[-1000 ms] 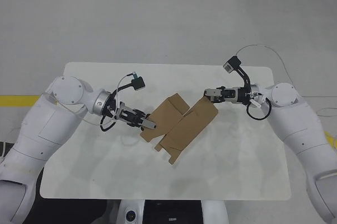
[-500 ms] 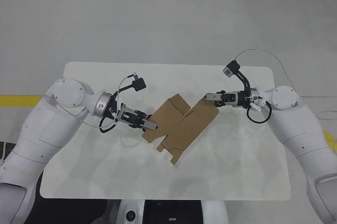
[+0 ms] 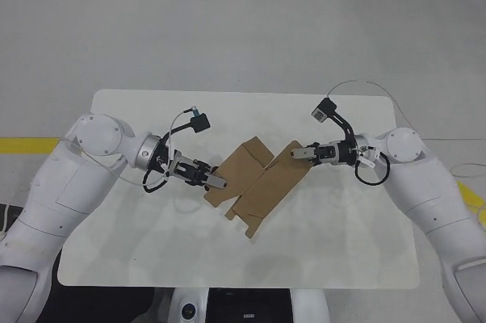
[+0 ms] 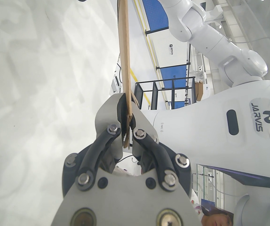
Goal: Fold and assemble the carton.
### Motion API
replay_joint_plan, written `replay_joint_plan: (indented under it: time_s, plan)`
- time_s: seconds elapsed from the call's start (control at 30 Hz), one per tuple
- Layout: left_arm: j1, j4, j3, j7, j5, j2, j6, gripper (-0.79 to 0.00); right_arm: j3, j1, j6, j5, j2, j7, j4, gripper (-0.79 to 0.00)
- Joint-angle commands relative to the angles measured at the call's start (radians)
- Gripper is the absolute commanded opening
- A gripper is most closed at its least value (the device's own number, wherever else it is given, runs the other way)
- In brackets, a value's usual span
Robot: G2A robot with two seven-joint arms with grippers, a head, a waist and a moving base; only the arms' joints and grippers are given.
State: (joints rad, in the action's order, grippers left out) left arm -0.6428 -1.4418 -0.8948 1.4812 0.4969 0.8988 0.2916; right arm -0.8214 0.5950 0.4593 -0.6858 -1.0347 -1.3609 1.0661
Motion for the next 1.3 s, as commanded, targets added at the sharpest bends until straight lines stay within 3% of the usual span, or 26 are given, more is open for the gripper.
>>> replay_joint_plan:
  time_s: [0.0, 0.73, 0.77, 0.8, 0.83, 0.87, 1.0, 1.27]
  plan:
    - [0.0, 0.003, -0.001, 0.0, -0.004, 0.001, -0.002, -0.785, -0.002, 0.001, -0.003, 0.0, 0.001, -0.003, 0.006, 0.0]
    - [0.008, 0.041, 0.003, -0.01, -0.036, 0.014, -0.017, -0.785, 0.007, 0.005, -0.029, 0.021, 0.013, -0.029, 0.068, 0.0]
    - [0.009, 0.042, 0.003, -0.01, -0.037, 0.015, -0.018, -0.785, 0.009, 0.004, -0.03, 0.023, 0.013, -0.03, 0.069, -0.043]
    - [0.009, 0.044, 0.002, -0.01, -0.038, 0.015, -0.018, -0.785, 0.012, 0.003, -0.03, 0.024, 0.013, -0.03, 0.07, -0.16]
    - [0.01, 0.046, 0.002, -0.009, -0.04, 0.016, -0.019, -0.785, 0.014, 0.002, -0.031, 0.026, 0.013, -0.032, 0.071, -0.348]
    - [0.01, 0.047, 0.002, -0.01, -0.042, 0.016, -0.02, -0.785, 0.016, 0.001, -0.032, 0.028, 0.013, -0.032, 0.07, -0.428]
    - [0.012, 0.052, 0.002, -0.01, -0.043, 0.018, -0.021, -0.785, 0.025, -0.005, -0.032, 0.031, 0.012, -0.032, 0.069, -0.533]
    - [0.013, 0.061, -0.002, -0.005, -0.046, 0.021, -0.023, -0.785, 0.039, -0.014, -0.028, 0.04, 0.012, -0.028, 0.054, -0.585]
